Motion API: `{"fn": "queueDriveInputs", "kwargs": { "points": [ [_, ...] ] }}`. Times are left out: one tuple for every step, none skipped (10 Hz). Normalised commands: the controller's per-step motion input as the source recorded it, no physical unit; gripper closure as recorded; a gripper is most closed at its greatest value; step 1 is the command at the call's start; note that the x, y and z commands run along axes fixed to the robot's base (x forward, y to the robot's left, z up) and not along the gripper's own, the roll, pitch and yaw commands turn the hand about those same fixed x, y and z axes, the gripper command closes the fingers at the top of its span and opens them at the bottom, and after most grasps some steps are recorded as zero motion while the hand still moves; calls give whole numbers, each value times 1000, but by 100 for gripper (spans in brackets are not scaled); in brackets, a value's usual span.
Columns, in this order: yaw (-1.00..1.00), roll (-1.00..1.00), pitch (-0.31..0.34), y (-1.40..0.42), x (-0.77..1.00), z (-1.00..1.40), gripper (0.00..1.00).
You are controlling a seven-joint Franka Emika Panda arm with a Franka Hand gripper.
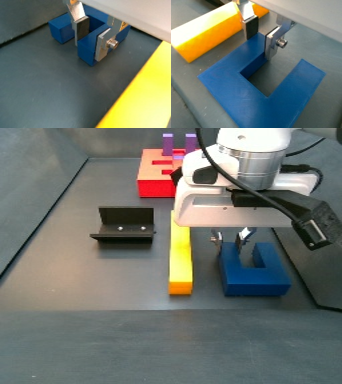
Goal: Pick up the blue object. Move up. Place the blue object on the fixture. Regrasp the blue object. Move to above the board. Insert the blue object.
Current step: Pick up the blue object, then move up, then place the blue object on the fixture.
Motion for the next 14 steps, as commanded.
{"fn": "queueDriveInputs", "kwargs": {
  "points": [
    [0,0,0,0,0,0,100],
    [0,0,0,0,0,0,100],
    [0,0,0,0,0,0,100],
    [0,0,0,0,0,0,100],
    [0,0,0,0,0,0,100],
    [0,0,0,0,0,833,100],
    [28,17,4,87,33,785,100],
    [18,28,28,78,8,640,100],
    [9,67,25,35,20,258,100],
    [-23,0,126,-43,0,-217,100],
    [-23,6,131,-46,0,-220,100],
    [-23,6,114,-43,0,-231,100],
    [-26,17,123,-49,0,-237,100],
    [-23,14,117,-46,0,-243,100]
  ]
}}
